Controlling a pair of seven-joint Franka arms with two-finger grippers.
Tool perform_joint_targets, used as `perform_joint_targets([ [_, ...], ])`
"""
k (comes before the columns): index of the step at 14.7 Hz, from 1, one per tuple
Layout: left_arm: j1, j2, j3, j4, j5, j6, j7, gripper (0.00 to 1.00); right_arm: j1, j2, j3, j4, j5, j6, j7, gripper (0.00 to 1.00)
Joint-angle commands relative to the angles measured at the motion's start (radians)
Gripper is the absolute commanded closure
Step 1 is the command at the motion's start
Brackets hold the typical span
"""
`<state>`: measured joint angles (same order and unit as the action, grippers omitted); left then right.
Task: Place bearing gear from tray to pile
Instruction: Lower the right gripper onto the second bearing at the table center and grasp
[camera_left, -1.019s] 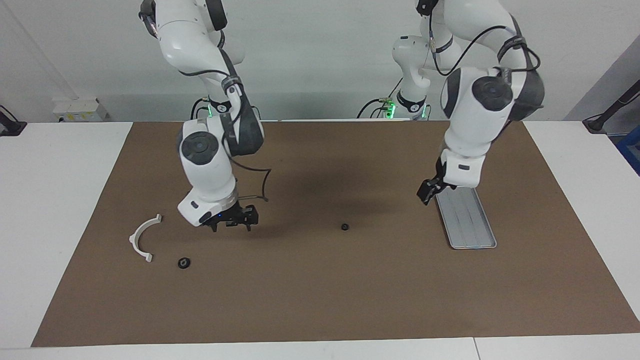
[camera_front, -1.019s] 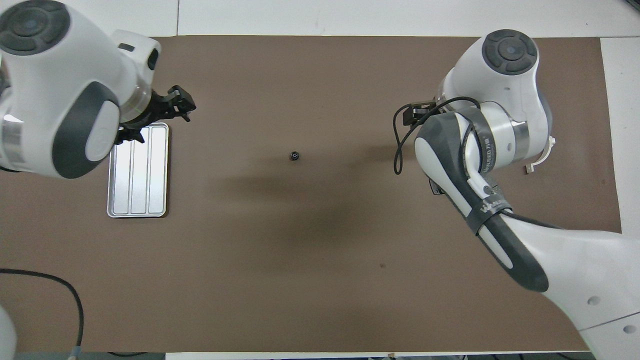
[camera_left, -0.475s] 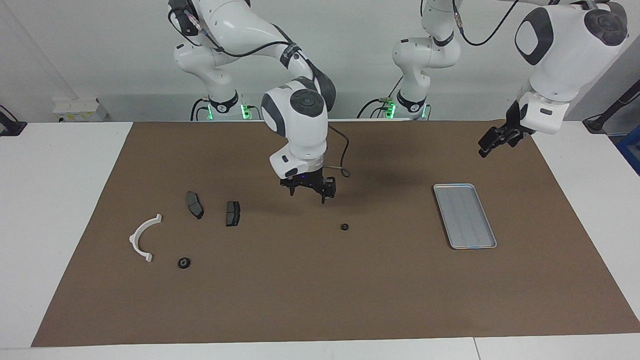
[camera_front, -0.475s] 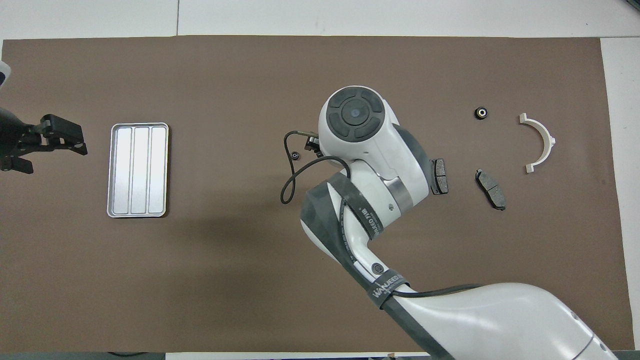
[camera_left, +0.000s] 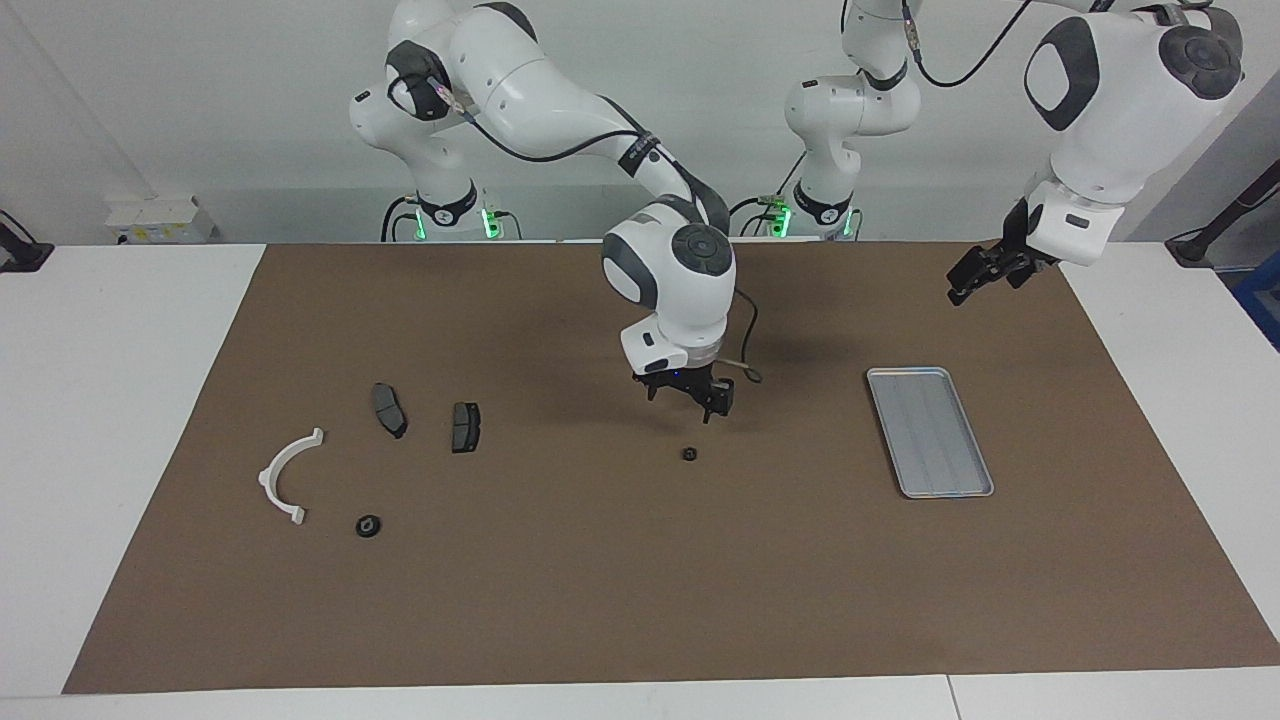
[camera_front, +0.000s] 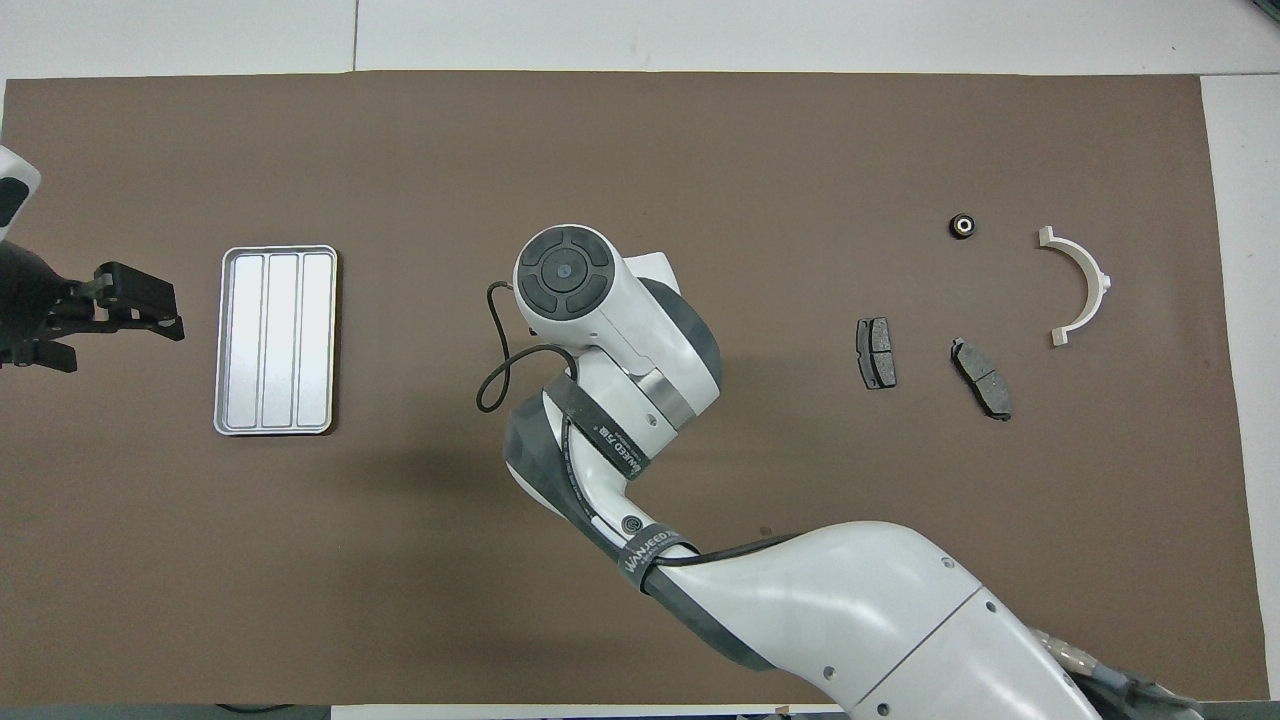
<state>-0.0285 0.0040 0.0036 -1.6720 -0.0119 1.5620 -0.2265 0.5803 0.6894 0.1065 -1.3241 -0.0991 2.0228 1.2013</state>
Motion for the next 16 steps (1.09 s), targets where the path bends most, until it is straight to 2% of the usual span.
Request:
perform_joint_targets([
  [1,0.032,-0.038,-0.022,-0.040,-0.011,0.012,0.052,0.00,0.004,0.088,-0.005,0.123,-0.019,-0.004,0.021,0.00],
  [6,0.033,-0.042,-0.024,-0.043,-0.013,0.009,0.098,0.00,0.006,0.202,-0.008,0.247,-0.047,-0.013,0.021,0.00],
  [12,0.032,-0.045,-0.022,-0.048,-0.011,0.015,0.113,0.00,0.004,0.216,-0.005,0.246,-0.048,-0.021,0.017,0.00],
  [14,0.032,-0.045,-0.020,-0.048,-0.011,0.013,0.111,0.00,0.000,0.216,-0.005,0.246,-0.048,-0.027,0.017,0.05],
  [16,0.032,-0.045,-0.020,-0.048,-0.011,0.013,0.105,0.00,-0.002,0.216,-0.005,0.246,-0.047,-0.027,0.017,0.17],
])
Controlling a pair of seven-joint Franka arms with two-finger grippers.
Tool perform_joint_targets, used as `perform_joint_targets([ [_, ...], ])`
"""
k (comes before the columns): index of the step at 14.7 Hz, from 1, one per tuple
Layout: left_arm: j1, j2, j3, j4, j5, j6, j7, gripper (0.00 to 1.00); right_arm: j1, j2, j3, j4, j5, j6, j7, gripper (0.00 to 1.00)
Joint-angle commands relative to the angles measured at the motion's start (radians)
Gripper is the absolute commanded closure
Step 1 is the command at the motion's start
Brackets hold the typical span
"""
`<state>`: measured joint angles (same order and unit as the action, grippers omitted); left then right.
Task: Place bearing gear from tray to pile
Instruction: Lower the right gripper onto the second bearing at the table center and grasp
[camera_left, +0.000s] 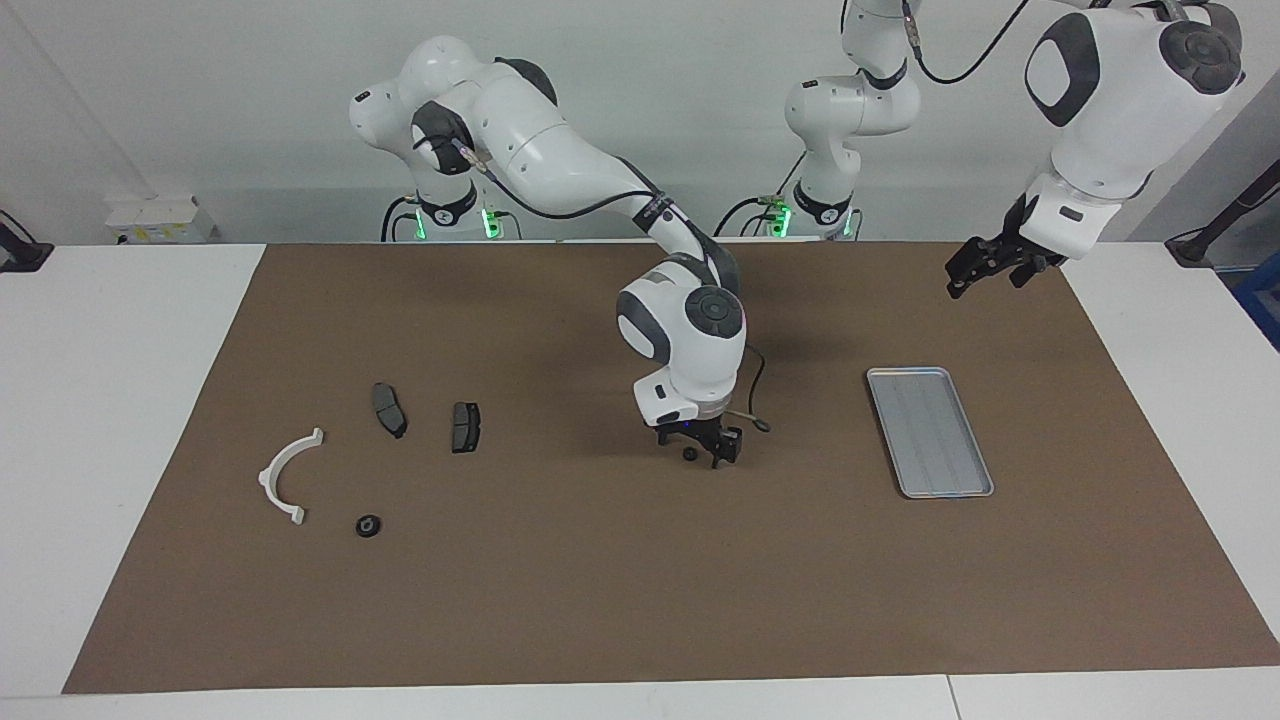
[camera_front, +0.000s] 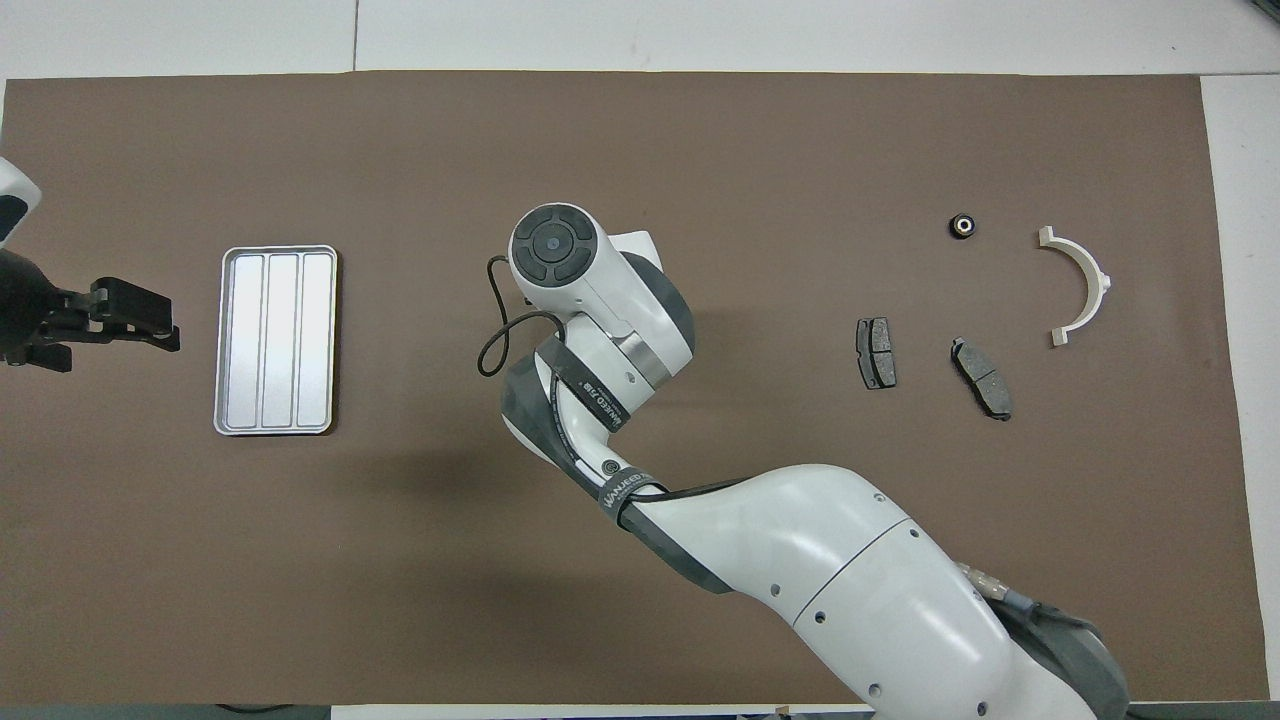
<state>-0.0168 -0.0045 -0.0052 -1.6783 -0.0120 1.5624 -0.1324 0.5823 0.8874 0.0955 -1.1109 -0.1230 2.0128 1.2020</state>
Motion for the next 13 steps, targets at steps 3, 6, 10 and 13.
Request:
perform_joint_targets([
  [3,0.020,-0.037,-0.010,-0.038,-0.011,0.018,0.010,0.00,-0.006,0.018,0.007,0.029,-0.015,-0.006,0.016,0.49],
  [6,0.020,-0.035,-0.010,-0.035,-0.010,0.013,0.008,0.00,-0.007,0.018,0.009,0.026,-0.010,-0.003,0.016,0.92],
  [10,0.020,-0.037,-0.010,-0.032,-0.010,0.011,0.007,0.00,-0.009,0.018,0.009,0.028,-0.017,-0.011,0.008,1.00],
  [13,0.018,-0.040,-0.015,-0.023,-0.010,0.010,0.014,0.00,-0.056,-0.005,0.013,0.034,-0.018,-0.107,-0.103,1.00],
])
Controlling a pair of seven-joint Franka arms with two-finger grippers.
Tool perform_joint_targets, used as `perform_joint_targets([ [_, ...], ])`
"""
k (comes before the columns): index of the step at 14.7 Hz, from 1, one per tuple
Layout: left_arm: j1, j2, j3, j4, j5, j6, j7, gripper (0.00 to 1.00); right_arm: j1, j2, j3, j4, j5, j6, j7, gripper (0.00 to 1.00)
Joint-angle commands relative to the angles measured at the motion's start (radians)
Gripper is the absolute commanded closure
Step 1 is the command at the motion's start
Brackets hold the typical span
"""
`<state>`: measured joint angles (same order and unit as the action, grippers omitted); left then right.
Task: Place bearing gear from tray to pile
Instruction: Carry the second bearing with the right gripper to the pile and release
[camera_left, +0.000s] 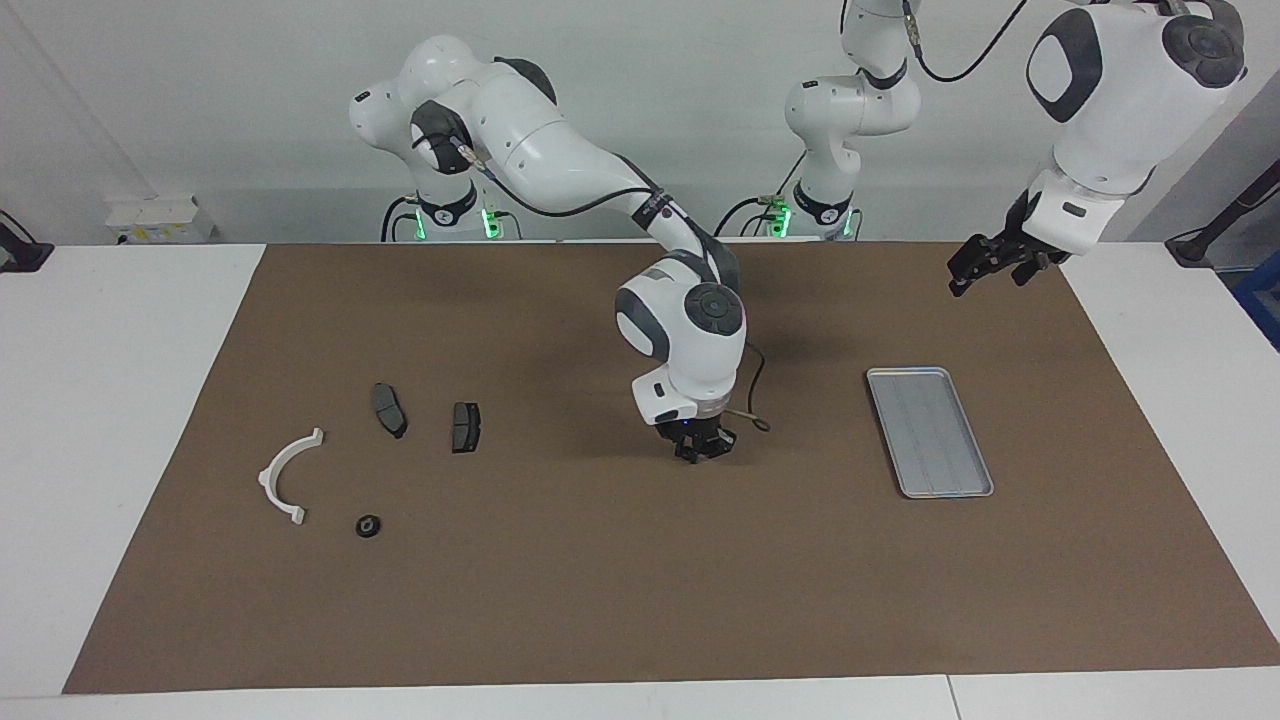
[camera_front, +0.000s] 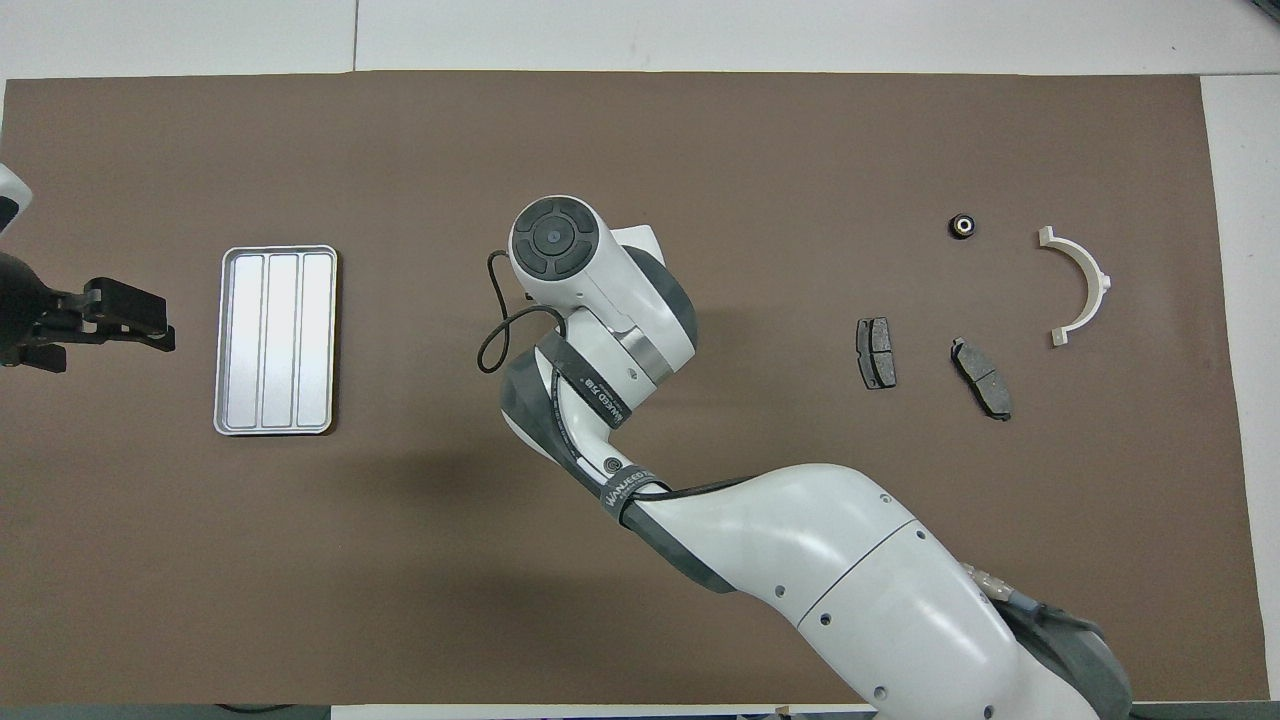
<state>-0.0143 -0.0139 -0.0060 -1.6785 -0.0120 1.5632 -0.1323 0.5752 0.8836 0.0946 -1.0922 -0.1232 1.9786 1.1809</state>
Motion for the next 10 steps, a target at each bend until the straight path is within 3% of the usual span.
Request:
perform_joint_targets([
  [1,0.016,-0.032,-0.014,-0.023,-0.010,0.012,0.014,0.00,-0.076,-0.040,0.017,0.021,-0.015,-0.113,-0.151,1.00],
  [6,0.008,-0.037,-0.011,-0.027,-0.010,0.011,0.007,0.00,-0.236,-0.184,0.014,0.020,-0.010,-0.260,-0.606,1.00],
  [10,0.007,-0.037,-0.012,-0.029,-0.010,0.012,0.007,0.00,-0.389,-0.187,0.013,-0.032,-0.006,-0.177,-0.907,1.00],
])
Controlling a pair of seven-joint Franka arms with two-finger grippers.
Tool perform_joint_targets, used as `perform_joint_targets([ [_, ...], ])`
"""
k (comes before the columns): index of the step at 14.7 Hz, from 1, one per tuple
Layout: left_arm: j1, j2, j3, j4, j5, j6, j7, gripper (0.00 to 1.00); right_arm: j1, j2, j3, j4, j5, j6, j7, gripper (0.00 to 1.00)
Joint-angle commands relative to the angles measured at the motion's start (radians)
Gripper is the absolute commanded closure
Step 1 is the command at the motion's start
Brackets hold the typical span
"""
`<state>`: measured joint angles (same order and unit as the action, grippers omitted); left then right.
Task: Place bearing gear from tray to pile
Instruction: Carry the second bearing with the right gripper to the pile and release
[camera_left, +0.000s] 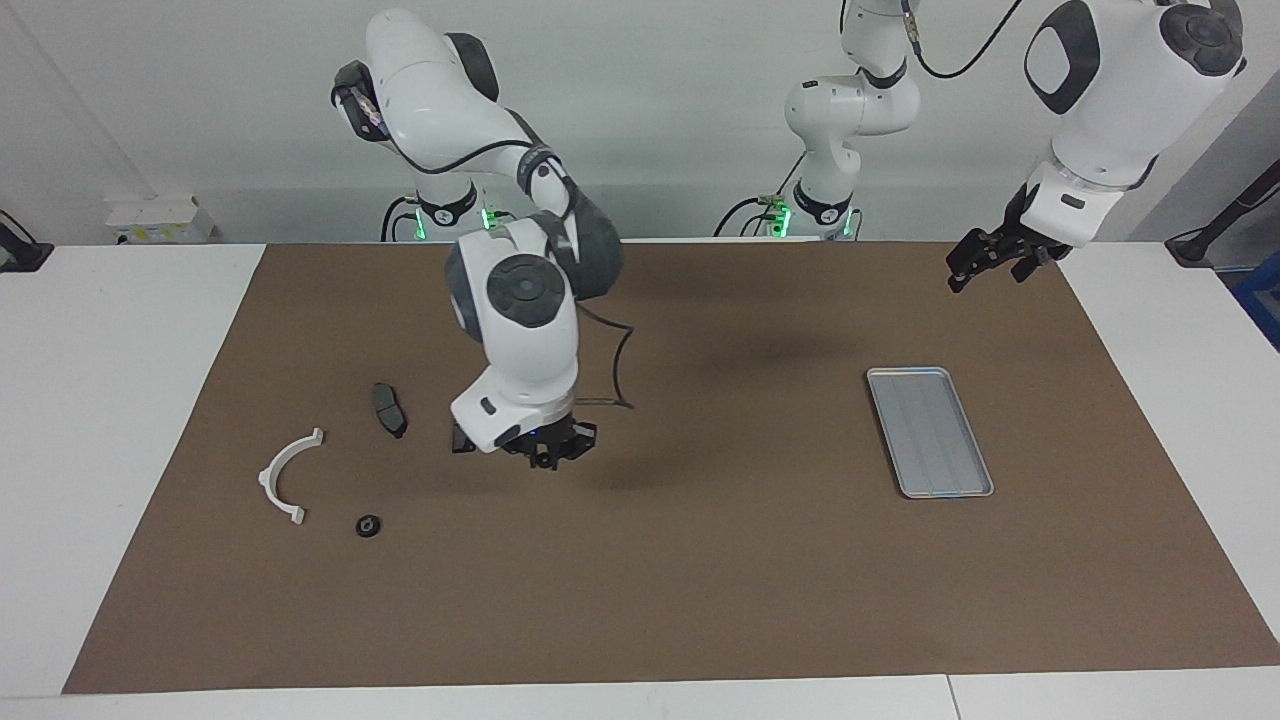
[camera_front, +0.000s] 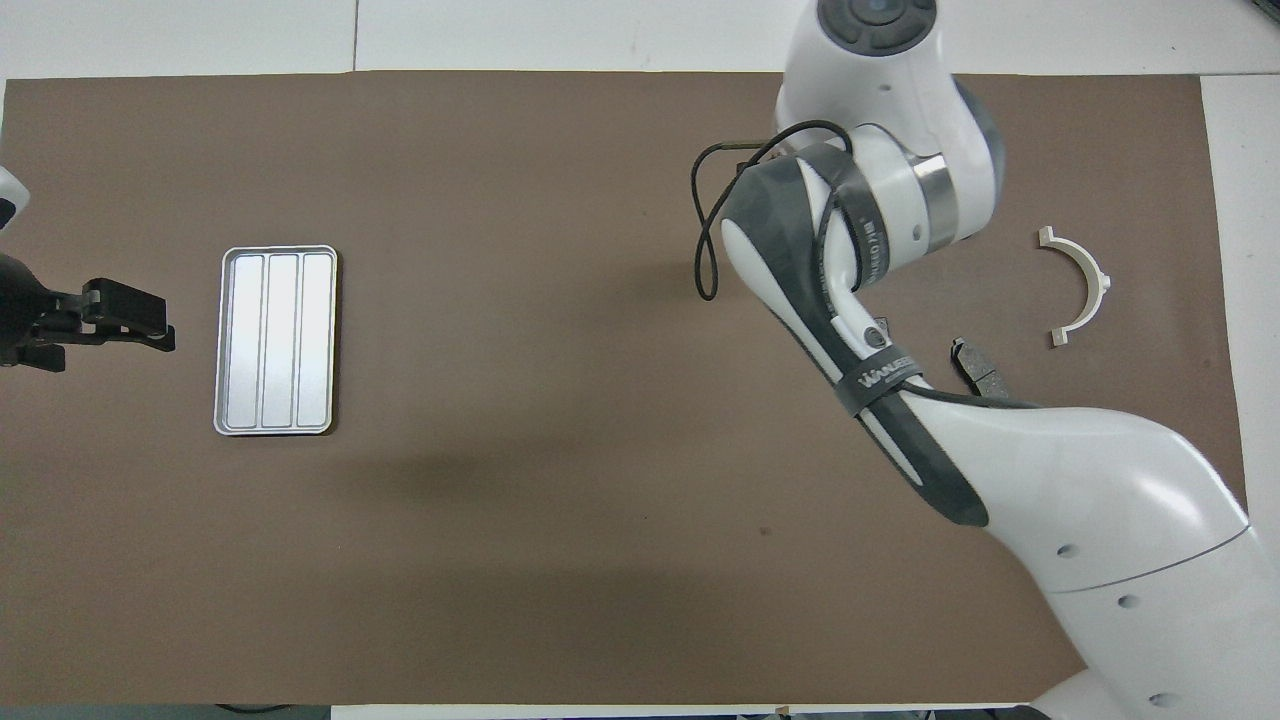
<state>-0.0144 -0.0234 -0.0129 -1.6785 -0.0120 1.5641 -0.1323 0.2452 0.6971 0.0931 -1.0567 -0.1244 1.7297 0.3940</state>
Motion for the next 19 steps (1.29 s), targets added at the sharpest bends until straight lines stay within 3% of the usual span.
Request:
perform_joint_targets([
  [1,0.007,-0.027,-0.005,-0.029,-0.010,0.011,0.007,0.00,-0.092,-0.010,0.016,-0.119,-0.005,0.111,-0.156,1.00],
  [6,0.007,-0.027,-0.005,-0.029,-0.010,0.010,0.007,0.00,-0.178,-0.022,0.016,-0.327,-0.005,0.355,-0.245,1.00],
  [10,0.007,-0.027,-0.005,-0.029,-0.010,0.010,0.007,0.00,-0.199,-0.019,0.016,-0.417,-0.005,0.493,-0.268,1.00],
  [15,0.005,-0.027,-0.005,-0.027,-0.010,0.010,0.007,0.00,-0.195,-0.021,0.016,-0.425,-0.005,0.499,-0.262,0.99],
  [16,0.005,-0.027,-0.005,-0.029,-0.010,0.010,0.007,0.00,-0.190,-0.021,0.016,-0.425,-0.001,0.498,-0.247,0.05],
  [17,0.005,-0.027,-0.004,-0.027,-0.010,0.011,0.007,0.00,-0.187,-0.027,0.016,-0.424,-0.003,0.490,-0.230,0.00],
  [19,0.005,-0.027,-0.005,-0.029,-0.010,0.010,0.007,0.00,-0.185,-0.065,0.017,-0.424,-0.003,0.455,-0.227,0.00],
])
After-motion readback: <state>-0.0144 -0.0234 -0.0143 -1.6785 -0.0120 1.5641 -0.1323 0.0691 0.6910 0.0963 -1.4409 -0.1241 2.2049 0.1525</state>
